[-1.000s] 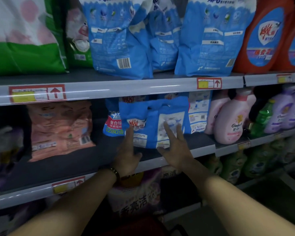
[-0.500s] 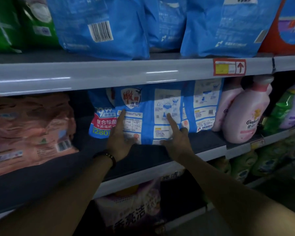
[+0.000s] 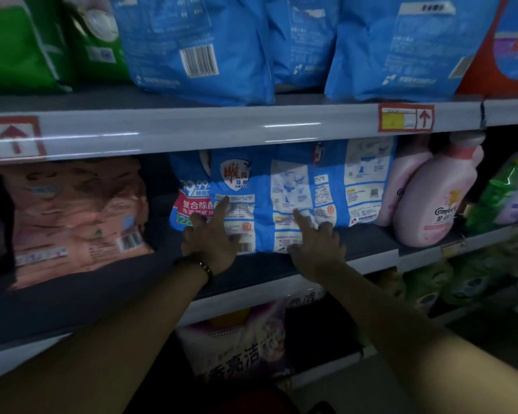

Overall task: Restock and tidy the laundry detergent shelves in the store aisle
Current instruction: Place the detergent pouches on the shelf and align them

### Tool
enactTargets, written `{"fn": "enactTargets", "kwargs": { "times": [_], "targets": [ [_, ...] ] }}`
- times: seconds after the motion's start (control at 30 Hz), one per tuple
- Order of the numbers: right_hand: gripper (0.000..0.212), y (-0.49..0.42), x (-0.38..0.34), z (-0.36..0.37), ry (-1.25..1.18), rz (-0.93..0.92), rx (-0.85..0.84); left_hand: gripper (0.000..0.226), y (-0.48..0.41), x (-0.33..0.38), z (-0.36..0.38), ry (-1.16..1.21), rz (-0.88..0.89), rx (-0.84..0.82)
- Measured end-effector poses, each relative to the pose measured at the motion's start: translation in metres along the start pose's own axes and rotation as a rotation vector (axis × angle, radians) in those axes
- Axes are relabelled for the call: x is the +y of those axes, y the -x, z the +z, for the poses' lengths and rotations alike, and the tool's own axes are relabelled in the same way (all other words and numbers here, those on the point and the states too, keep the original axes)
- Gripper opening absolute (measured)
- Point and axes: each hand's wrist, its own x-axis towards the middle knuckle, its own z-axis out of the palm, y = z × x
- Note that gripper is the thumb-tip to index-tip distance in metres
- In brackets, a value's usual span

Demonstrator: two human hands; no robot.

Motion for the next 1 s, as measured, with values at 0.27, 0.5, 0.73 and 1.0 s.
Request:
{"fn": "enactTargets", "kwargs": {
  "times": [0.27, 0.5, 0.73, 1.0],
  "targets": [
    [0.043, 0.117, -0.011, 0.041, -0.145, -0.261, 0.279, 0.029, 0.144, -0.046, -0.036, 0.126, 0.341, 0.053],
    [0.019, 0.238, -0.049, 0.123, -0.216, -0.306, -0.03, 0.011, 0.267, -0.142, -0.035, 0.013, 0.137, -0.294],
    [0.031, 0.353, -0.063, 0.246, -0.158, -0.11, -0.721, 0.011, 0.355, -0.212, -0.002, 0.084, -0.12, -0.337],
    [0.05, 0.398, -0.072, 0.319, -0.157, -0.074, -0.957, 0.02, 0.372, -0.227, 0.029, 0.067, -0.133, -0.58]
  ]
}}
